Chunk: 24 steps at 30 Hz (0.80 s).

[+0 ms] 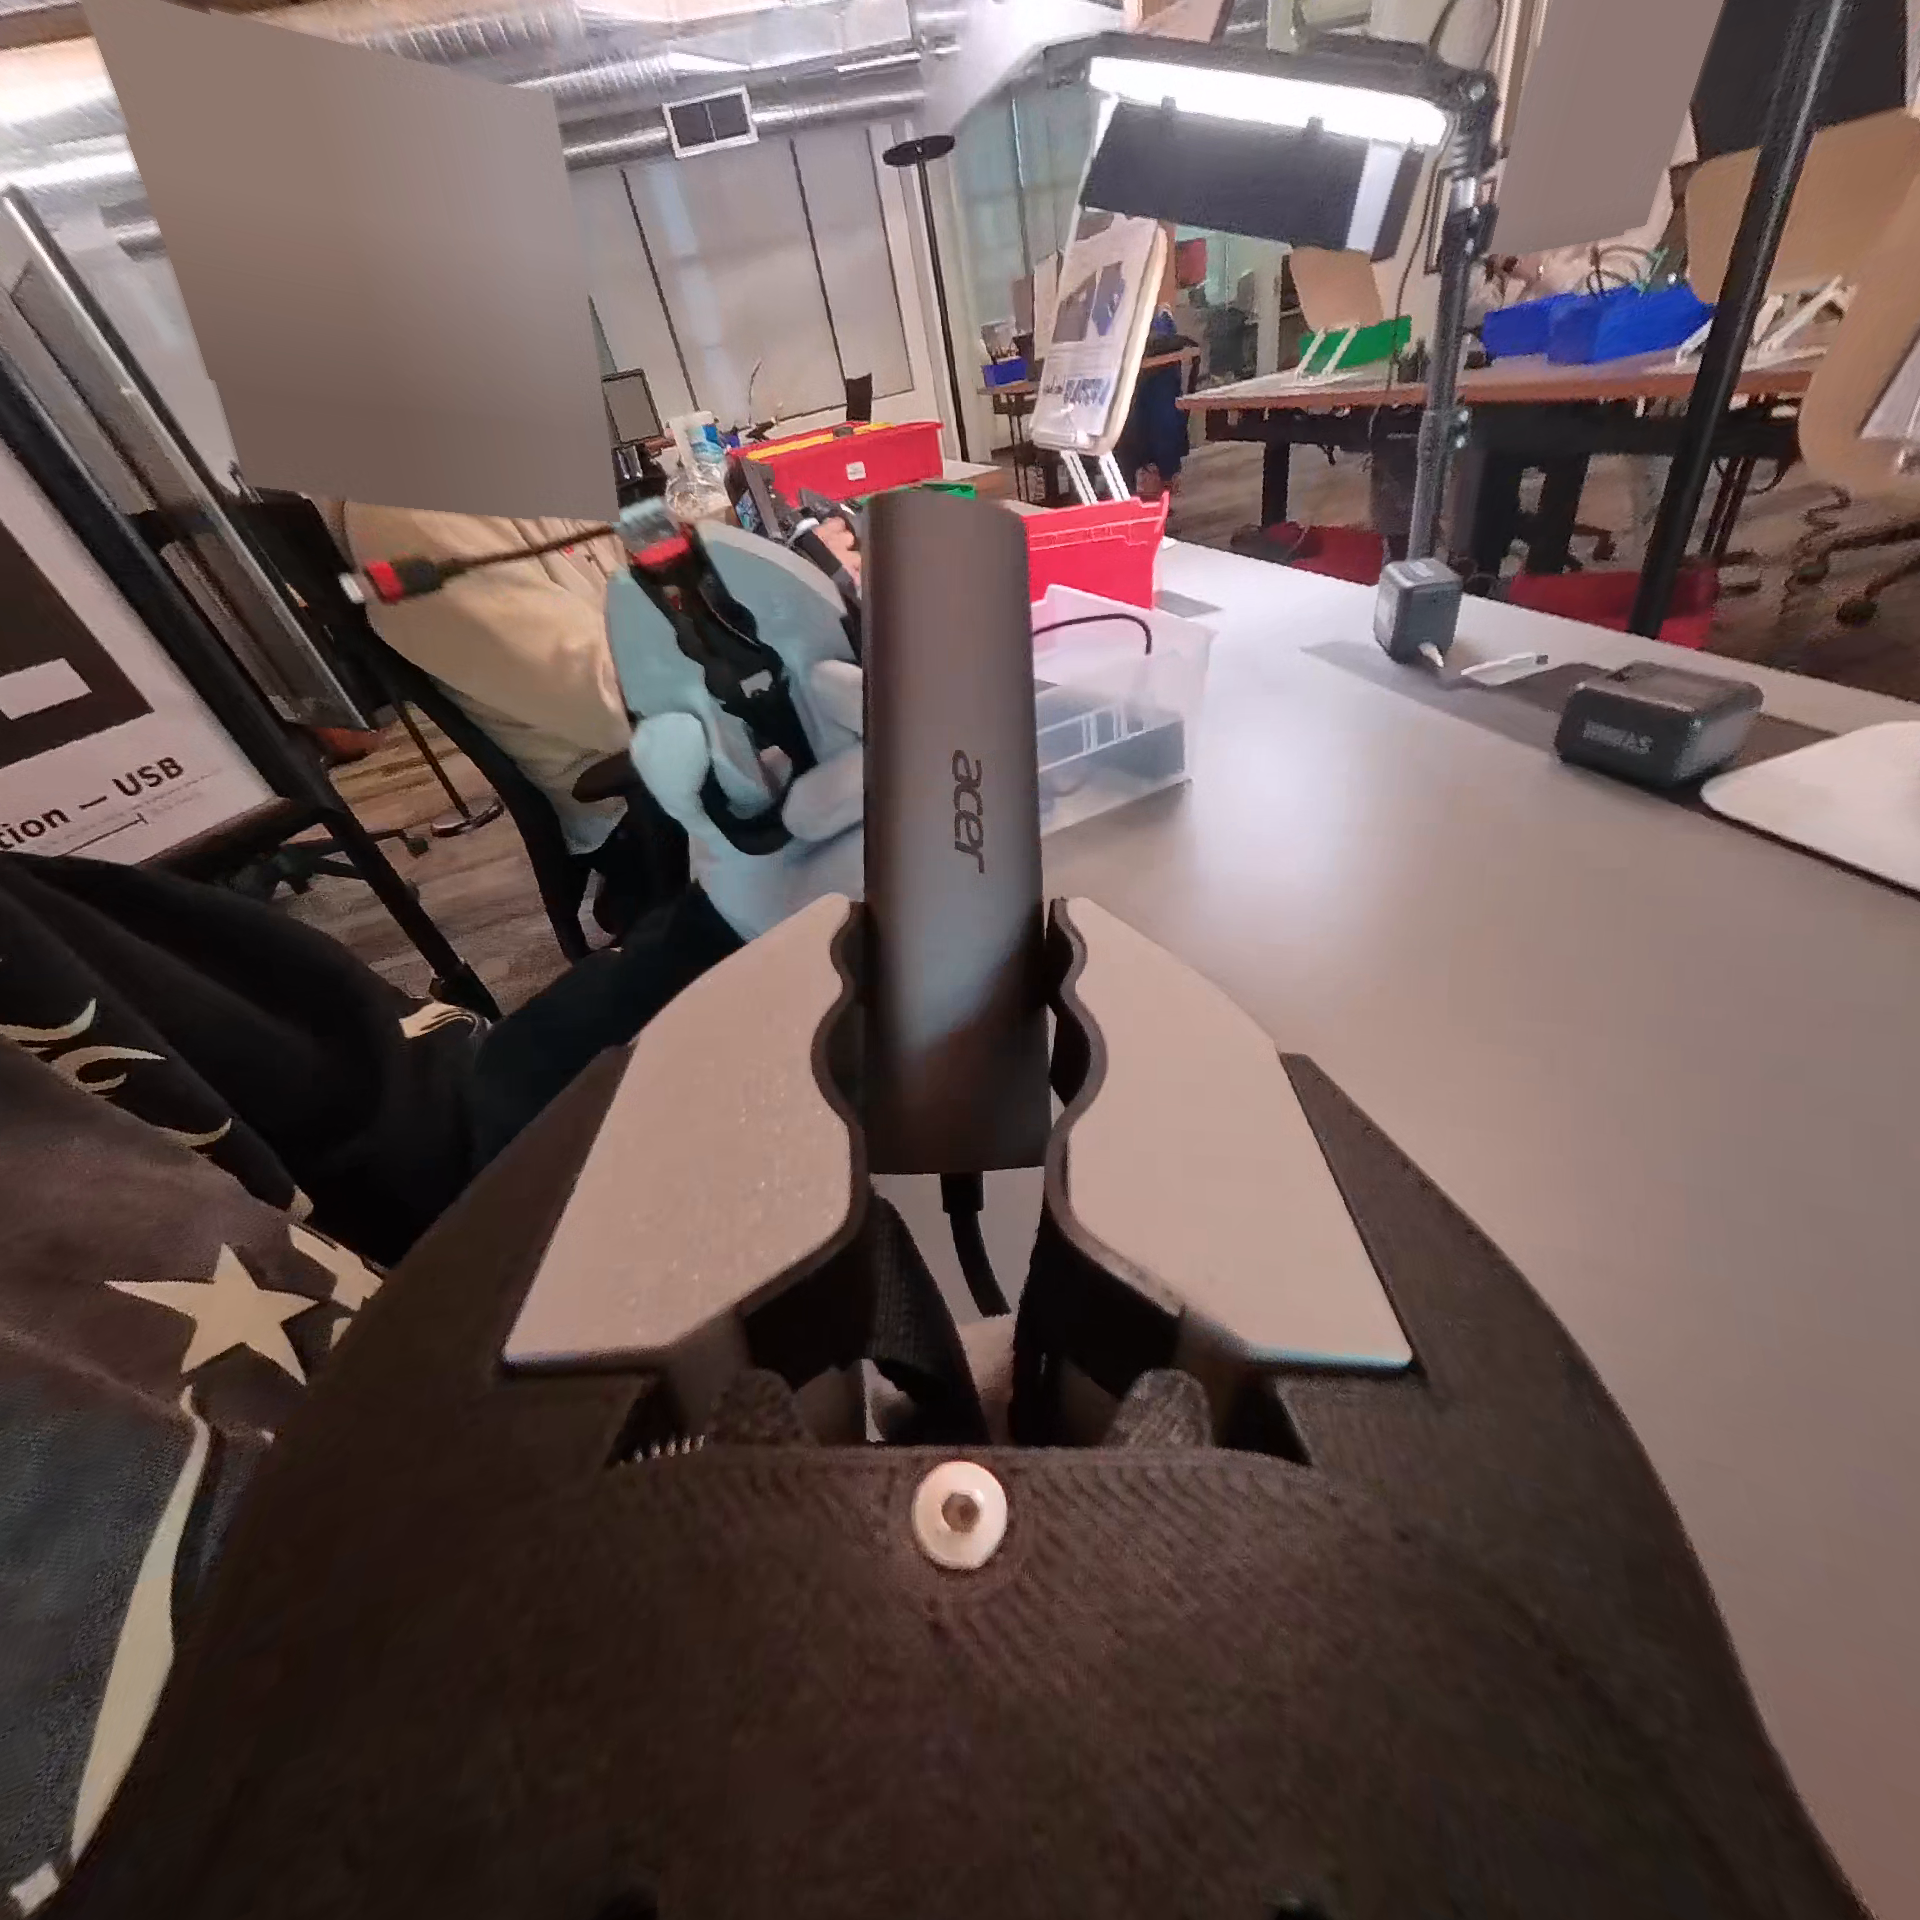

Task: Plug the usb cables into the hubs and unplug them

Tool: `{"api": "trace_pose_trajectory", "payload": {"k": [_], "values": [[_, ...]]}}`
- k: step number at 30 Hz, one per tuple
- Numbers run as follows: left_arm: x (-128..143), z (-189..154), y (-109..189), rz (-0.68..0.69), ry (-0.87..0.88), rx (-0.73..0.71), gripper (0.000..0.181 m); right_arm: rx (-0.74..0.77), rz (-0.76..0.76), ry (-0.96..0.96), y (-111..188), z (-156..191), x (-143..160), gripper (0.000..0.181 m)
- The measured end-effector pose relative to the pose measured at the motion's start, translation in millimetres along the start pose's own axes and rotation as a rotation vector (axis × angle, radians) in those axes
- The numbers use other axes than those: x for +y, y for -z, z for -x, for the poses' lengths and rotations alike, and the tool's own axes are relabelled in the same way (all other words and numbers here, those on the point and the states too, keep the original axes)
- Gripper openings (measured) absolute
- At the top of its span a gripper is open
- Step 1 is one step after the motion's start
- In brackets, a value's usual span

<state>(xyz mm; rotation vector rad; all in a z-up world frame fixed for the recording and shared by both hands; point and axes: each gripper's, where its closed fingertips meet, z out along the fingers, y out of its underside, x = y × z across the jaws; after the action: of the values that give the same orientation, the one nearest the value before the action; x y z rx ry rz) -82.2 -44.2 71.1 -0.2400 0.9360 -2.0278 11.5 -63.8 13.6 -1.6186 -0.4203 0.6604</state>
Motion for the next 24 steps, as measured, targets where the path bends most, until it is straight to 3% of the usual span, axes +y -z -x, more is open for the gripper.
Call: {"api": "trace_pose_trajectory", "payload": {"k": [7, 11, 19, 24], "values": [[3, -8, -3, 0.015, -0.075, 0.025, 0.015, 0.022, -0.006, 0.080, -2, 21, -8, 0.033], [14, -2, -5, 0.100, -0.147, -0.033, 0.014, 0.002, -0.038, 0.031, -4, 21, -10, 0.033], [57, 24, -6, 0.488, -0.623, -0.293, 0.015, 0.098, -0.047, -0.005, -4, -7, -3, 0.033], [63, 29, -6, 0.579, -0.861, -0.380, 0.015, 0.267, 0.003, 0.120, -6, -28, 6, 0.033]]}}
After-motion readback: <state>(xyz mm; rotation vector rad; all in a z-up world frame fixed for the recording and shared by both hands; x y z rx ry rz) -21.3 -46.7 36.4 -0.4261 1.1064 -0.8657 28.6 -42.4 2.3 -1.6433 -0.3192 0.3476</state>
